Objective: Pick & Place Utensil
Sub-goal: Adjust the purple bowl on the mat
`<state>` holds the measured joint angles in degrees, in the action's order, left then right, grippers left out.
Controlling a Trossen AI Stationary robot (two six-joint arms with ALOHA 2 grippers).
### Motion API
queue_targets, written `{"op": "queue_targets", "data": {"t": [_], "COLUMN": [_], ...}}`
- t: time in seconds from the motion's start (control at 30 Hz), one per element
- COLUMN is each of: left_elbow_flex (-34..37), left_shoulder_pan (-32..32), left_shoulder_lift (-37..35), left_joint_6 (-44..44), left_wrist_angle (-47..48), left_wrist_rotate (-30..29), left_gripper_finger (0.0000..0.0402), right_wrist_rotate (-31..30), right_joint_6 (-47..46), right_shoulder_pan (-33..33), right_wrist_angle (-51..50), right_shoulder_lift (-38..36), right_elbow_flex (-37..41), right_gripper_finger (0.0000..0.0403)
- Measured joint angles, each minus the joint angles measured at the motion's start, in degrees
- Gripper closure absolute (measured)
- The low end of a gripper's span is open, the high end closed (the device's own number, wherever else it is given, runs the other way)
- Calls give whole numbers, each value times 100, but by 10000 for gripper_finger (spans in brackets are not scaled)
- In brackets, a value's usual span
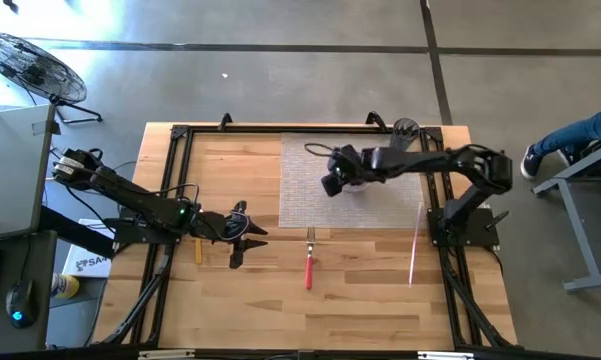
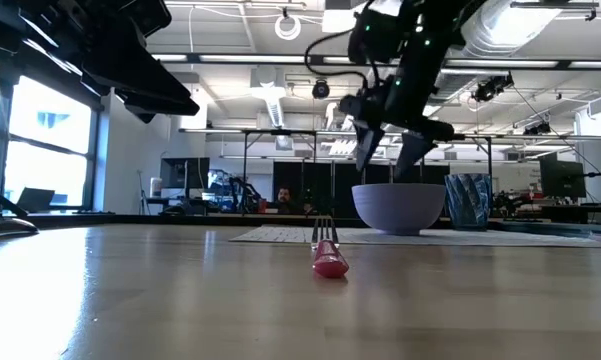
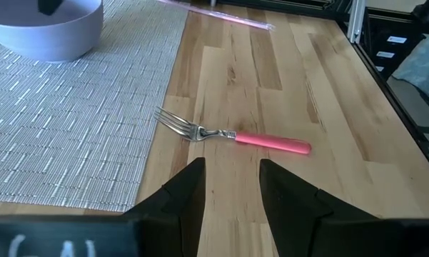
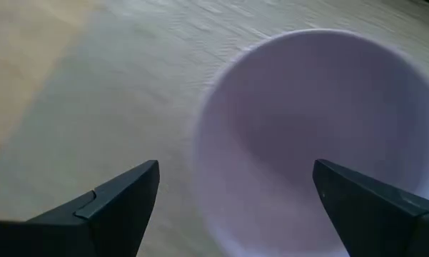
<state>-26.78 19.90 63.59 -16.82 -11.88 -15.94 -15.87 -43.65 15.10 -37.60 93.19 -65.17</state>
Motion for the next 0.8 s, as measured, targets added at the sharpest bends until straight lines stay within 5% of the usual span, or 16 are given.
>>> {"op": "queue_targets", "data": {"t": [0.8], "left_elbow_flex": [0], "left_shoulder_pan": [0], "left_shoulder_lift": [0], "left_joint_6": [0], "left_wrist_angle": [2], "left_wrist_rotate": [2], "left_gripper_finger": [273], "right_wrist_rotate": [763], "right_joint_6": [170], "right_shoulder_pan": [1153], "right_wrist_angle": [-733], "right_shoulder_lift": [131], "right_elbow_flex": [-56], "right_gripper_finger": [39]}}
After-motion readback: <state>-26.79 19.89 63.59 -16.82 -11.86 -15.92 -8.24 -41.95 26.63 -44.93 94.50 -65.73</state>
